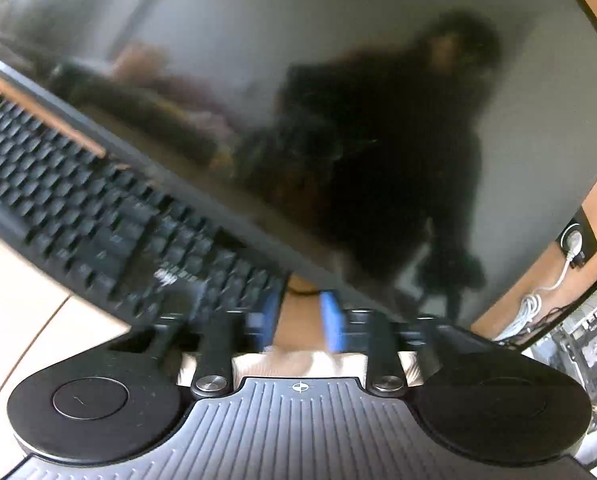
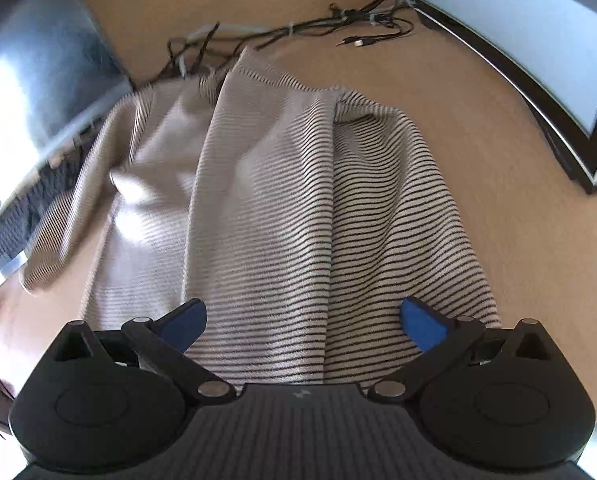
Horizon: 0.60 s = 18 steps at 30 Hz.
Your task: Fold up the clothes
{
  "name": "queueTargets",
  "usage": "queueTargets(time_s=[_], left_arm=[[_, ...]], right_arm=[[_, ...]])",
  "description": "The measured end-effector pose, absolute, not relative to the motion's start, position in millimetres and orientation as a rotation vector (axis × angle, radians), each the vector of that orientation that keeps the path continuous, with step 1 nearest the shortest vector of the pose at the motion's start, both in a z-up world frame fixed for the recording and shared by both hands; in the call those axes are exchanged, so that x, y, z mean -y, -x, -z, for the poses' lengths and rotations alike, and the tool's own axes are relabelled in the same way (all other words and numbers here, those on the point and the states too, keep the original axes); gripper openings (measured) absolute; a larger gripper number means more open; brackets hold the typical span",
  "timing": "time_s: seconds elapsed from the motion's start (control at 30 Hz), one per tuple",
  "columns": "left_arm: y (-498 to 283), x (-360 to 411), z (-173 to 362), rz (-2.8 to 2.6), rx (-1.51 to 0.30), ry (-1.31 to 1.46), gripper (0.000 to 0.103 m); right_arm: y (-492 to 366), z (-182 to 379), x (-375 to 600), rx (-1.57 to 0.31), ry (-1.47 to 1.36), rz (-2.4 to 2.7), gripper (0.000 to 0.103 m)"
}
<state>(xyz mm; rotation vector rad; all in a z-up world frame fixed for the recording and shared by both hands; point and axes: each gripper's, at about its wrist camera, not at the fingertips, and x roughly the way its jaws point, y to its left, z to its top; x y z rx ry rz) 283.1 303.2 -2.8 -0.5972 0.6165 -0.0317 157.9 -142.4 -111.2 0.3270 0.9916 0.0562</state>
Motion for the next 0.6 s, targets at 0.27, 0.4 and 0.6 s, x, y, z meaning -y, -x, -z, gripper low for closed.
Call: queueTargets(time_s=[0.27, 0.4, 0.6], left_arm=[[-273.1, -213.9, 32.1, 0.399, -0.735, 0.393, 0.085], [-281.9, -179.3, 56.2, 0.501, -0.816, 0.4, 0.086], [-297.9, -146.9, 87.2, 0.508, -0.923, 0.433, 0.086]], right_arm=[[-180.5, 69.9, 88.9, -0.872, 0.044, -0.028, 0.102], [-222.5, 67.7, 66.1, -0.811, 0.183, -0.025, 0.077], [-288.6, 86.5, 39.5, -0.789, 0.343, -0.042, 0.052]])
